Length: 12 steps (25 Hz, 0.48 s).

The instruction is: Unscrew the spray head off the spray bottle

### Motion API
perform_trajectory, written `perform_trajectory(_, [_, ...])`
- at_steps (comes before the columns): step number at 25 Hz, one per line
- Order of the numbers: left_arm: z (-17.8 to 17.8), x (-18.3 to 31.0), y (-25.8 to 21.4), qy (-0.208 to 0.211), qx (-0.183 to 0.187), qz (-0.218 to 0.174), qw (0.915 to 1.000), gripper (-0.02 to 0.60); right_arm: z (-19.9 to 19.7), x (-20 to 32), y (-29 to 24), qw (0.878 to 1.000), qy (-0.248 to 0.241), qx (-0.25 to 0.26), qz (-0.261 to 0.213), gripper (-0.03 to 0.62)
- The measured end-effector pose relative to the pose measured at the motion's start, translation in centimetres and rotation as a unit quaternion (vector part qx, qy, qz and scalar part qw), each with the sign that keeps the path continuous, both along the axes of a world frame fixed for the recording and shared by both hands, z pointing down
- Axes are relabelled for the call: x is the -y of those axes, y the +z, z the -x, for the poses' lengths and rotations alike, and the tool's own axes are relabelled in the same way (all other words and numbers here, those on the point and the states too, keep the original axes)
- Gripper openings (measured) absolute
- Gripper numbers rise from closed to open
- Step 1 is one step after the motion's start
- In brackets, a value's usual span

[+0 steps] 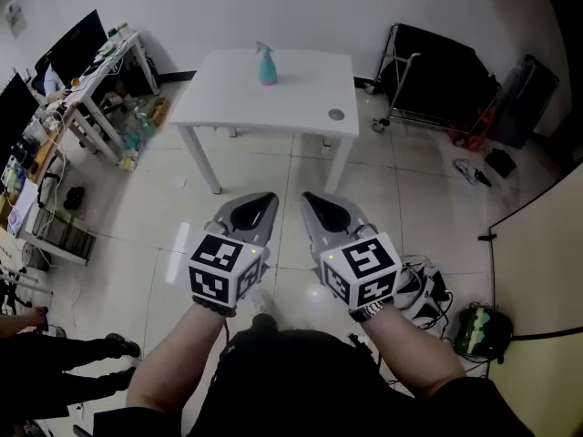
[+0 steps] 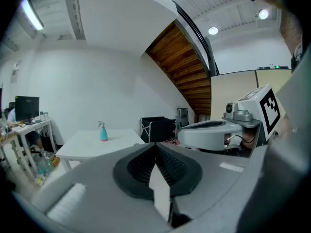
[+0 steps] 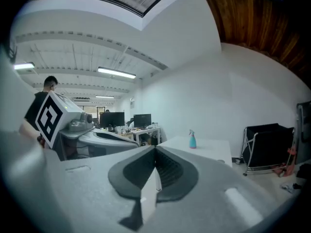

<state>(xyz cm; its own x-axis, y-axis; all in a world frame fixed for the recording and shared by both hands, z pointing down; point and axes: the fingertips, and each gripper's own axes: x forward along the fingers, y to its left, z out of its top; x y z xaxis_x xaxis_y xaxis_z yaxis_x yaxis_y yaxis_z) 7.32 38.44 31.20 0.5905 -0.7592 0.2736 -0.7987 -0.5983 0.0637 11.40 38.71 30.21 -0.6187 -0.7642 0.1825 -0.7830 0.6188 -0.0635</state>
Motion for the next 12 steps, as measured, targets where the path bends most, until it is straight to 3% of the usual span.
perform_trajectory(12, [2.3,4.9,-0.2,0.011,-0.010,0.002,0.9999,0.015,2.4,4.9,-0.4,1.000,0.014,-0.007,0.001,-0.009])
